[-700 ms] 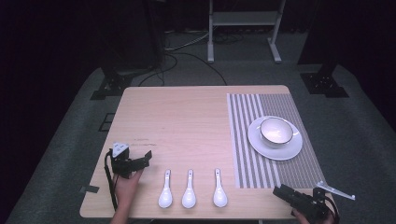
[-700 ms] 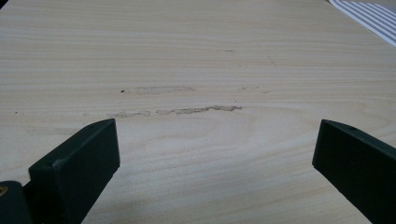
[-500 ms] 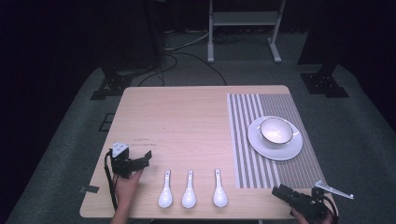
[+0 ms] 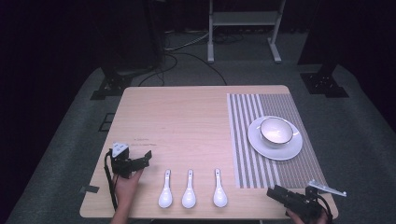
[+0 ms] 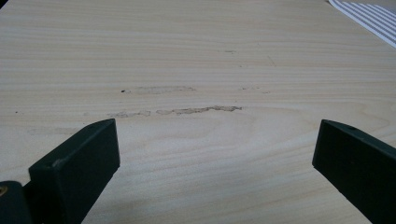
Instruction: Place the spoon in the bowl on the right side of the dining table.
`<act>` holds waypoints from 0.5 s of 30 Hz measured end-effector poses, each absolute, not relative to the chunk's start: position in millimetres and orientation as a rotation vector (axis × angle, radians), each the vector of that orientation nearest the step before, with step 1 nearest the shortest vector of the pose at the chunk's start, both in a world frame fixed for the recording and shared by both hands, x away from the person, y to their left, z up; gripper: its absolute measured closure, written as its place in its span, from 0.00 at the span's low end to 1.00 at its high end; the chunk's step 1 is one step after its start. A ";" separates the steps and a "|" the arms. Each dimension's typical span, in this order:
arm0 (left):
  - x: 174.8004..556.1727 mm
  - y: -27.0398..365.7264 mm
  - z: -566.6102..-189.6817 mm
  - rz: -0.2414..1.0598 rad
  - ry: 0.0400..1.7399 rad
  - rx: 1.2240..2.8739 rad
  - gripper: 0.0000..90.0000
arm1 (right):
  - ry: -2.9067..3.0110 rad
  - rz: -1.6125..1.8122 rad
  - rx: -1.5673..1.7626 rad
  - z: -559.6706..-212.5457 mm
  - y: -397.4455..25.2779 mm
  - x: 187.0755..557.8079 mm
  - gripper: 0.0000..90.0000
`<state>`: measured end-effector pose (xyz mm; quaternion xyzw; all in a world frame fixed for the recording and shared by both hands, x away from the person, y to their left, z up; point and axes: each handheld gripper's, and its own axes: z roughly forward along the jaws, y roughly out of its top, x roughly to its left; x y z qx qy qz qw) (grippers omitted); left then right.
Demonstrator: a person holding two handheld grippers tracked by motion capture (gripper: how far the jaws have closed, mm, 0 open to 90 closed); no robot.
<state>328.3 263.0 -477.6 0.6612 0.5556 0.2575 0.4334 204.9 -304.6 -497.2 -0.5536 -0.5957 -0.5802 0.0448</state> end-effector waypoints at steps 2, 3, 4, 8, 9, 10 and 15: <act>327.9 262.9 -477.5 0.641 1.383 1.647 0.00 | -1.828 -1.772 -1.684 -496.5 -302.5 205.3 0.36; 327.9 262.9 -477.5 0.640 1.383 1.647 0.00 | -1.834 -1.772 -1.680 -496.2 -301.1 205.4 0.36; 327.9 262.9 -477.5 0.640 1.382 1.648 0.00 | -1.844 -1.769 -1.676 -495.7 -299.3 205.5 0.36; 328.1 262.7 -477.6 0.641 1.378 1.650 0.00 | -1.864 -1.757 -1.660 -494.1 -293.0 206.3 0.36; 328.1 262.7 -477.6 0.641 1.378 1.651 0.00 | -1.888 -1.747 -1.647 -493.0 -288.2 207.5 0.36; 328.2 262.7 -477.7 0.641 1.378 1.651 0.00 | -1.894 -1.746 -1.643 -492.9 -286.7 207.8 0.36; 328.2 262.7 -477.7 0.641 1.382 1.649 0.00 | -1.917 -1.715 -1.620 -494.8 -278.4 209.4 0.36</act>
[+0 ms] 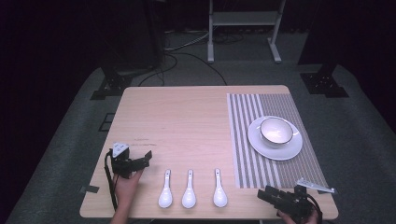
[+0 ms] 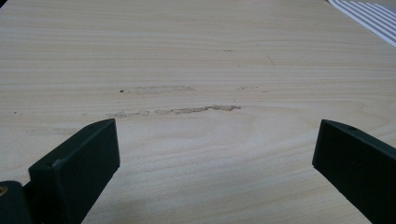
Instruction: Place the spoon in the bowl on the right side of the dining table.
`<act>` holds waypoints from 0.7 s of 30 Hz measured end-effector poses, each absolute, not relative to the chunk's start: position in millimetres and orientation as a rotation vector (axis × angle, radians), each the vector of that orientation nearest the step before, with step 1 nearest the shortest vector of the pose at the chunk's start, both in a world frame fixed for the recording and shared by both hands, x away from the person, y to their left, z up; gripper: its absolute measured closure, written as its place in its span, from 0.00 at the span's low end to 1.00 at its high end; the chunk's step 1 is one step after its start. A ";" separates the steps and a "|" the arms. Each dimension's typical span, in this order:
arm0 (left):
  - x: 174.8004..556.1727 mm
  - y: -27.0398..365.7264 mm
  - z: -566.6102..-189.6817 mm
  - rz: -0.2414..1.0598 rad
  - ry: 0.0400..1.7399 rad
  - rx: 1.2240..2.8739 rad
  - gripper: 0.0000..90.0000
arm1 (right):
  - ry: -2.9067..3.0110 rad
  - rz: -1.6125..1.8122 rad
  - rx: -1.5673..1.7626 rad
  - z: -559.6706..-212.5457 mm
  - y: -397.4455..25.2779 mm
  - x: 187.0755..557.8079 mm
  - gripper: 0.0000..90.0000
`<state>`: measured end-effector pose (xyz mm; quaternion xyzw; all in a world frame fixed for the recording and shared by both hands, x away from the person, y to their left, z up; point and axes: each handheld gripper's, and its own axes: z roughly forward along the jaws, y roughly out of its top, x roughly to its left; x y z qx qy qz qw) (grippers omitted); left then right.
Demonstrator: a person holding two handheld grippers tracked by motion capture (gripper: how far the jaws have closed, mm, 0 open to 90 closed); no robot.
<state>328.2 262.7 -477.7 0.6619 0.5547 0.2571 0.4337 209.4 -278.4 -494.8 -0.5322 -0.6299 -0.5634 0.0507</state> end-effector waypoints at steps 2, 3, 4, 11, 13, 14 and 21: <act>328.2 262.6 -477.7 0.642 1.382 1.649 0.00 | -1.924 -1.705 -1.611 -495.3 -275.5 209.9 0.36; 328.2 262.6 -477.7 0.643 1.382 1.649 0.00 | -1.927 -1.704 -1.604 -495.4 -273.8 210.3 0.36; 328.2 262.6 -477.7 0.643 1.382 1.649 0.00 | -1.925 -1.703 -1.597 -495.2 -272.2 210.4 0.36; 328.3 262.6 -477.7 0.642 1.381 1.650 0.00 | -1.934 -1.689 -1.557 -494.1 -261.6 212.8 0.36; 328.3 262.7 -477.7 0.641 1.382 1.649 0.00 | -1.940 -1.685 -1.547 -493.2 -258.9 213.7 0.36; 328.3 262.8 -477.7 0.640 1.383 1.648 0.00 | -1.944 -1.682 -1.542 -492.9 -257.5 214.3 0.36; 328.3 262.7 -477.7 0.640 1.384 1.648 0.00 | -1.968 -1.656 -1.502 -490.7 -247.0 220.2 0.36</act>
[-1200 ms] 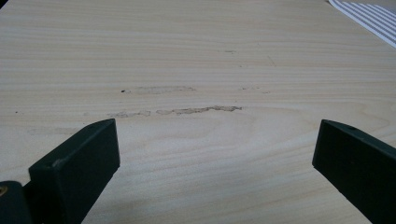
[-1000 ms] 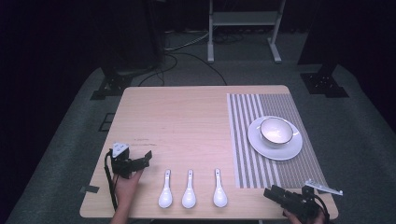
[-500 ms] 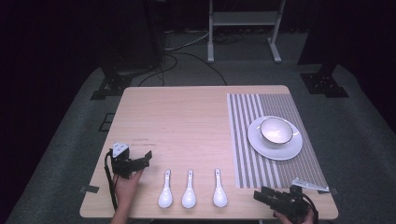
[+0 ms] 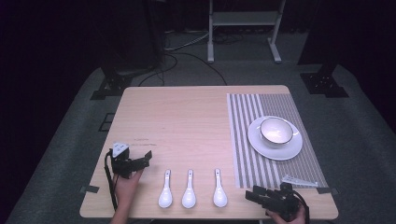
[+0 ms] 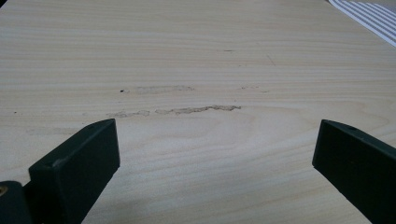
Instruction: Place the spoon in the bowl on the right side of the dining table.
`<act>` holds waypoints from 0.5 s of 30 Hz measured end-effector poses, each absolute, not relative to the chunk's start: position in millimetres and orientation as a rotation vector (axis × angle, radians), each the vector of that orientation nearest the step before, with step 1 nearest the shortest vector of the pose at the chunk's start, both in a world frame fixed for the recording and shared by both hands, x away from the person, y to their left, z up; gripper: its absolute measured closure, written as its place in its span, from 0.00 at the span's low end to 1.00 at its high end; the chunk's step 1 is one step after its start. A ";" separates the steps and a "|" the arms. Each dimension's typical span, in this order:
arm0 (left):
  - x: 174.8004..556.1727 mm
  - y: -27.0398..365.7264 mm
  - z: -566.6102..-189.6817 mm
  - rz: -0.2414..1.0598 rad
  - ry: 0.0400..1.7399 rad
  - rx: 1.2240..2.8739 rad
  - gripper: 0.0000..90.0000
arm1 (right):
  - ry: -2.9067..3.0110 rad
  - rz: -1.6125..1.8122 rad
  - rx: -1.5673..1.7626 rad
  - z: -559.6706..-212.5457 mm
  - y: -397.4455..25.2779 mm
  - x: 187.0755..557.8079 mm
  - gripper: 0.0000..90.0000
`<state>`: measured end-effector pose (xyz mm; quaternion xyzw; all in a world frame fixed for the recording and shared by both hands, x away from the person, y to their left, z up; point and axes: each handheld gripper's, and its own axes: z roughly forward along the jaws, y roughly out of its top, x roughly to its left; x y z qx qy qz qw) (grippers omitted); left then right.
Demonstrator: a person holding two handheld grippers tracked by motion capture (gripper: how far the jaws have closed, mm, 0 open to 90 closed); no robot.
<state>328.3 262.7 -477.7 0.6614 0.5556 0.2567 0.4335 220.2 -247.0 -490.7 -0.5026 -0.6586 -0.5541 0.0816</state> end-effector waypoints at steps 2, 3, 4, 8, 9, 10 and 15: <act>328.3 262.8 -477.6 0.639 1.384 1.649 0.00 | -1.970 -1.652 -1.499 -490.4 -246.0 220.8 0.36; 328.5 262.8 -477.7 0.638 1.385 1.649 0.00 | -1.977 -1.645 -1.489 -489.9 -243.2 222.7 0.36; 328.5 262.8 -477.7 0.638 1.385 1.649 0.00 | -1.977 -1.645 -1.489 -489.9 -243.2 222.7 0.36; 328.6 262.8 -477.7 0.638 1.383 1.650 0.00 | -1.982 -1.632 -1.479 -488.7 -239.8 225.5 0.36; 328.6 262.8 -477.8 0.638 1.384 1.649 0.00 | -1.985 -1.625 -1.471 -488.1 -237.7 227.3 0.36; 328.6 262.8 -477.8 0.638 1.384 1.649 0.00 | -1.985 -1.625 -1.471 -488.1 -237.7 227.3 0.36; 328.7 262.8 -477.7 0.638 1.383 1.650 0.00 | -2.007 -1.608 -1.447 -484.7 -230.3 233.7 0.36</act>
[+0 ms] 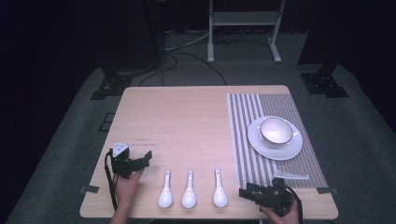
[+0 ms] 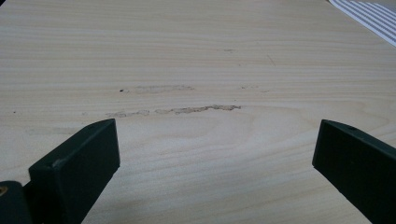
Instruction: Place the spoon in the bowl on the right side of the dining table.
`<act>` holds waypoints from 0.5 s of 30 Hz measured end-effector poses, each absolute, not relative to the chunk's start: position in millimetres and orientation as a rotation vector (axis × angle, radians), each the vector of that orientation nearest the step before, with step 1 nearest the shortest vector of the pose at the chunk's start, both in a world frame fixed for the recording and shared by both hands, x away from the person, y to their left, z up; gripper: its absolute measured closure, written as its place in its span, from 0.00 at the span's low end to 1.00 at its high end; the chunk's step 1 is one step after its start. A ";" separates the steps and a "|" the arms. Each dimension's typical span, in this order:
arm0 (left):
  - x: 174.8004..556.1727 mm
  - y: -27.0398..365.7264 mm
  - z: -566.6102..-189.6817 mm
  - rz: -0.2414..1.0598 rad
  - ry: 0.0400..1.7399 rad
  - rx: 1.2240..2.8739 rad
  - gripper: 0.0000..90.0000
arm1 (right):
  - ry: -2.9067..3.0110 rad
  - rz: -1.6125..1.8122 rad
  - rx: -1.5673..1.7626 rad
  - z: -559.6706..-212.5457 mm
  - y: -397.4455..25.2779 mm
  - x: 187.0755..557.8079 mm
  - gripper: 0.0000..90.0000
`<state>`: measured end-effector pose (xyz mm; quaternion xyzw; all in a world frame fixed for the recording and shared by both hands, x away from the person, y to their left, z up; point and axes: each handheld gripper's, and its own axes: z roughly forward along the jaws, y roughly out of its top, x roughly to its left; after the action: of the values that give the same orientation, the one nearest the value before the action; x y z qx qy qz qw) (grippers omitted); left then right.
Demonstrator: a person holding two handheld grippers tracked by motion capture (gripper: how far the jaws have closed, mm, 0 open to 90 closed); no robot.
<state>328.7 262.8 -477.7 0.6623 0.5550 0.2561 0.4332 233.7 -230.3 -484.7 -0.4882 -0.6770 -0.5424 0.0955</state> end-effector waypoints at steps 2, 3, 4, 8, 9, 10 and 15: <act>328.7 262.7 -477.7 0.638 1.383 1.650 0.00 | -2.012 -1.604 -1.438 -483.4 -227.8 235.8 0.36; 328.7 262.7 -477.7 0.638 1.382 1.650 0.00 | -2.012 -1.604 -1.438 -483.4 -227.8 235.8 0.36; 328.7 262.8 -477.8 0.637 1.382 1.650 0.00 | -2.014 -1.600 -1.430 -482.3 -224.9 238.0 0.36; 328.7 263.0 -477.7 0.636 1.383 1.651 0.00 | -1.992 -1.597 -1.405 -480.8 -220.1 241.8 0.35; 328.7 263.0 -477.7 0.636 1.383 1.651 0.00 | -2.000 -1.595 -1.400 -479.9 -218.7 242.6 0.35; 328.8 262.9 -477.8 0.636 1.382 1.651 0.00 | -2.000 -1.595 -1.394 -479.1 -217.4 243.7 0.35; 329.0 262.8 -477.8 0.634 1.383 1.651 0.00 | -2.010 -1.581 -1.377 -476.0 -211.6 247.6 0.35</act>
<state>329.0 262.8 -477.8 0.6627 0.5550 0.2547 0.4336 247.6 -211.6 -476.0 -0.4709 -0.6872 -0.5404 0.1182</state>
